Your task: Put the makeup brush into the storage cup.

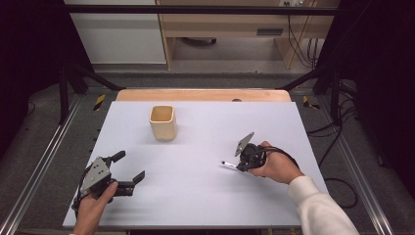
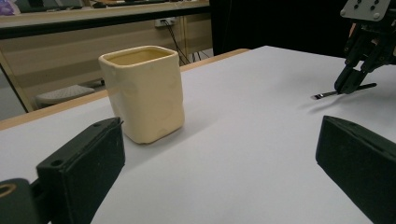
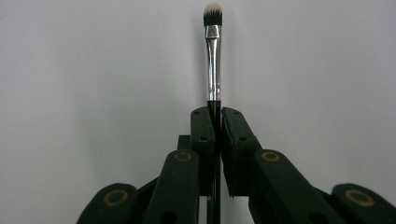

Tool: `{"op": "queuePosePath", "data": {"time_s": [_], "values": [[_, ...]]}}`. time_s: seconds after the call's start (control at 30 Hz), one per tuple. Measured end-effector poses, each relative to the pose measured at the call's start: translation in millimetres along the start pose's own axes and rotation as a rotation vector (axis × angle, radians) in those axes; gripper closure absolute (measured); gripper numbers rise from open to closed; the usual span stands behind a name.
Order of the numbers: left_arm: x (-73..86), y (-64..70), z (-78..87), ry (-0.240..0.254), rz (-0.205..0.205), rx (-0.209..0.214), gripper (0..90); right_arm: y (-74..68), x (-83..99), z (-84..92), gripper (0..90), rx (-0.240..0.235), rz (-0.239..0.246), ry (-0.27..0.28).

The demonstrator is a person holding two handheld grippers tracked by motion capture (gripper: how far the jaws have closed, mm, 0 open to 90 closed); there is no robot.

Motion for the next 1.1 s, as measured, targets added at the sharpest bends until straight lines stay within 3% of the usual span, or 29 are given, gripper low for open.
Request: {"op": "queuePosePath", "data": {"time_s": [0.37,0.67,0.93,1.1], "values": [[0.4,0.6,-0.5,-0.003,0.0,0.003,1.1,-5.6,-15.1,14.7,84.1,0.02,0.015,0.072],[0.2,1.1,-1.0,-0.002,-0.001,0.003,1.1,-17.0,-43.2,36.3,84.1,0.059,0.044,0.192],[0.1,0.4,-0.4,-0.004,-0.001,0.0,1.1,-25.3,-60.9,46.7,84.1,0.105,0.031,0.291],[0.7,0.8,-1.7,-0.006,-0.004,0.002,1.1,-29.9,-70.9,50.7,84.1,0.127,0.009,0.381]]}}
Point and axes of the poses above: each handheld gripper's, and its own axes: z roughly backward along the jaws, x roughly out of its underside, y roughly to its right, the point moved 7 cm from there along -z, roughly forward along the jaws, and after that the axes turned 10 degrees about y, right-handed, at the moved point
